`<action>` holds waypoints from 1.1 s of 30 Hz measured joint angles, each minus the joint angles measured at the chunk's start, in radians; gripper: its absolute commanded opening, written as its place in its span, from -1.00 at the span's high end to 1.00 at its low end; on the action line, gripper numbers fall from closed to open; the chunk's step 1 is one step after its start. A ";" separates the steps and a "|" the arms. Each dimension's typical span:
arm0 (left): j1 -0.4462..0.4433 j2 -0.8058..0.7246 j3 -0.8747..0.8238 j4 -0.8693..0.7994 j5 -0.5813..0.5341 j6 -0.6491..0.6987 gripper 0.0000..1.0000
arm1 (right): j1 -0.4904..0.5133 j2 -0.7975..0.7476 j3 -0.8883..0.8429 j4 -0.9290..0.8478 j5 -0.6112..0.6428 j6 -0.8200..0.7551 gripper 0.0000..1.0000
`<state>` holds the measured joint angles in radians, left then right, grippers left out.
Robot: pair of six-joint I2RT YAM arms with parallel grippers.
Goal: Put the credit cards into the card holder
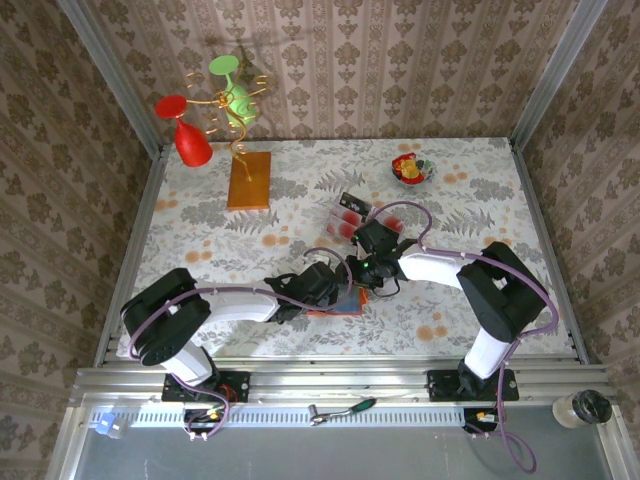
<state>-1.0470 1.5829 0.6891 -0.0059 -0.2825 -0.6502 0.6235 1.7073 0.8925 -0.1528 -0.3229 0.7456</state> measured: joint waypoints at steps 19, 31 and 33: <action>0.060 -0.260 -0.063 -0.080 -0.001 0.000 -0.50 | 0.028 -0.070 0.000 0.082 -0.107 0.090 -0.21; 0.180 -0.523 -0.166 -0.185 0.006 0.000 -0.61 | 0.132 -0.011 0.056 0.106 -0.106 0.148 -0.30; 0.190 -0.536 -0.173 -0.199 0.006 0.000 -0.62 | 0.141 0.019 0.069 0.115 -0.105 0.153 -0.30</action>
<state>-0.8570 1.0466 0.5163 -0.2047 -0.2768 -0.6502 0.7643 1.7267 0.9615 -0.0376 -0.4278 0.8986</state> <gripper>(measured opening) 0.801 0.652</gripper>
